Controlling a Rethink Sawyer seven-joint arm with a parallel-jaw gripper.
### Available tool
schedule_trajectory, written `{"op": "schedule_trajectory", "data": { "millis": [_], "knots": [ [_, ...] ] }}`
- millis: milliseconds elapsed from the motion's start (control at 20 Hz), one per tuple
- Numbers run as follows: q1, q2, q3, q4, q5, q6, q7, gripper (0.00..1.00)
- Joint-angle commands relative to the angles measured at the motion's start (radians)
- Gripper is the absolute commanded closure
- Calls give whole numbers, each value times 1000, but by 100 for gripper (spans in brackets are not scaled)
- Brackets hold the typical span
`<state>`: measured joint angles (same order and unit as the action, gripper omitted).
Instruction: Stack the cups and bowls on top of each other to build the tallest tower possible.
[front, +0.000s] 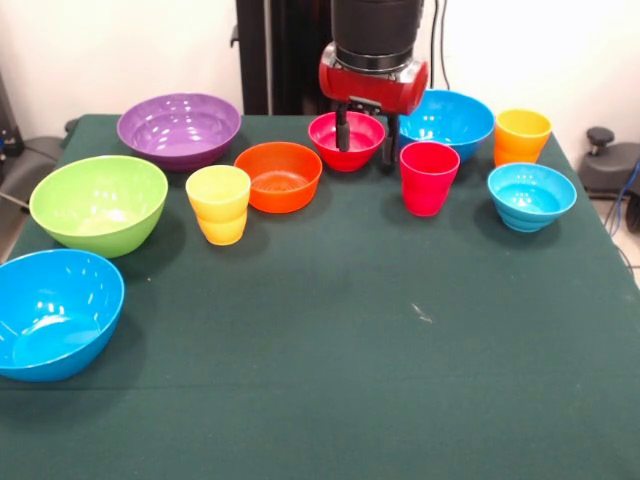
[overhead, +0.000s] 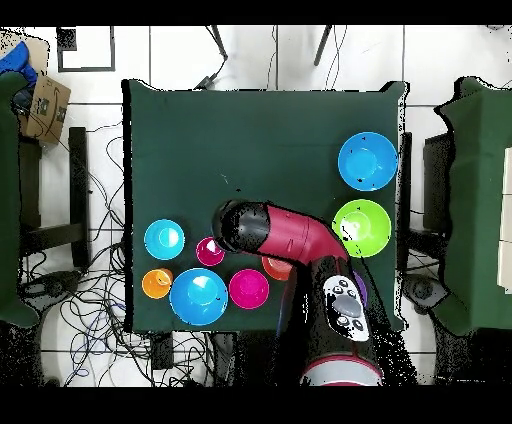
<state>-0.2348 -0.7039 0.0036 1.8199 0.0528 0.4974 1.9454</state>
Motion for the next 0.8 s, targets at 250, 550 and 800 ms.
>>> {"op": "schedule_trajectory", "data": {
  "millis": [250,550,800],
  "knots": [
    [-23,15,105,-74,-70,99,-60,0],
    [-25,9,111,-92,-64,131,-63,0],
    [-25,-5,115,-97,-59,163,-62,0]
  ]
}}
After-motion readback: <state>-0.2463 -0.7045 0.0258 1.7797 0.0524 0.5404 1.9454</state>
